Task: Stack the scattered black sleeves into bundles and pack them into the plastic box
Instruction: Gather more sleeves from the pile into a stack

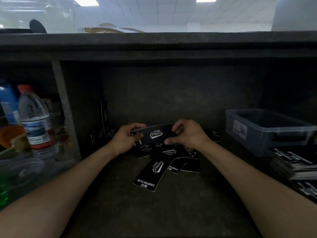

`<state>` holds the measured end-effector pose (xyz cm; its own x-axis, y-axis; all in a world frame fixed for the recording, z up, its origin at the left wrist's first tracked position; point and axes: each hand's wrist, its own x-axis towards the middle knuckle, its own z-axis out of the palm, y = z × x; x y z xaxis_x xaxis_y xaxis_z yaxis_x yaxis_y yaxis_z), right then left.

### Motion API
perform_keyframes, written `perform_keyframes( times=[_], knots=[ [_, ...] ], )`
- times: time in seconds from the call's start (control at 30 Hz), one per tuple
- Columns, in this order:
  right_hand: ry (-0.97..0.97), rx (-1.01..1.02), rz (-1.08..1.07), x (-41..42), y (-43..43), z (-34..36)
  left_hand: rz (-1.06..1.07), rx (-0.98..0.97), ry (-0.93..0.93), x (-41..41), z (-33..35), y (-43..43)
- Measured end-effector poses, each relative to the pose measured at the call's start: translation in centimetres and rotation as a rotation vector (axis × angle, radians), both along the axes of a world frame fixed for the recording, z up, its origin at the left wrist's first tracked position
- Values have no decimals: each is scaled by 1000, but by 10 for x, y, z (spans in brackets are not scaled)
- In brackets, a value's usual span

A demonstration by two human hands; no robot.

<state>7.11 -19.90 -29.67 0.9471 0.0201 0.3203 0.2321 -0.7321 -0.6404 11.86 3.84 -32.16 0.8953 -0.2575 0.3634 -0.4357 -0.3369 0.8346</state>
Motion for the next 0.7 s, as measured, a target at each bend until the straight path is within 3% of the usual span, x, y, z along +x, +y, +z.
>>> perform_keyframes(
  times=[0.1,0.2,0.3,0.5,0.7],
  knots=[
    [346,-171,384,-9,0,2,9,-83,81,3,0,2],
    [392,-270,418,-11,-3,1,11,-64,109,2,1,0],
    [337,-172,377,-7,-10,0,-11,-77,121,0,1,-1],
    [58,347,169,9,-23,-10,-51,-70,134,-4,5,-3],
    [-102,296,-34,21,-23,-19,-70,29,64,-7,2,-3]
  ],
)
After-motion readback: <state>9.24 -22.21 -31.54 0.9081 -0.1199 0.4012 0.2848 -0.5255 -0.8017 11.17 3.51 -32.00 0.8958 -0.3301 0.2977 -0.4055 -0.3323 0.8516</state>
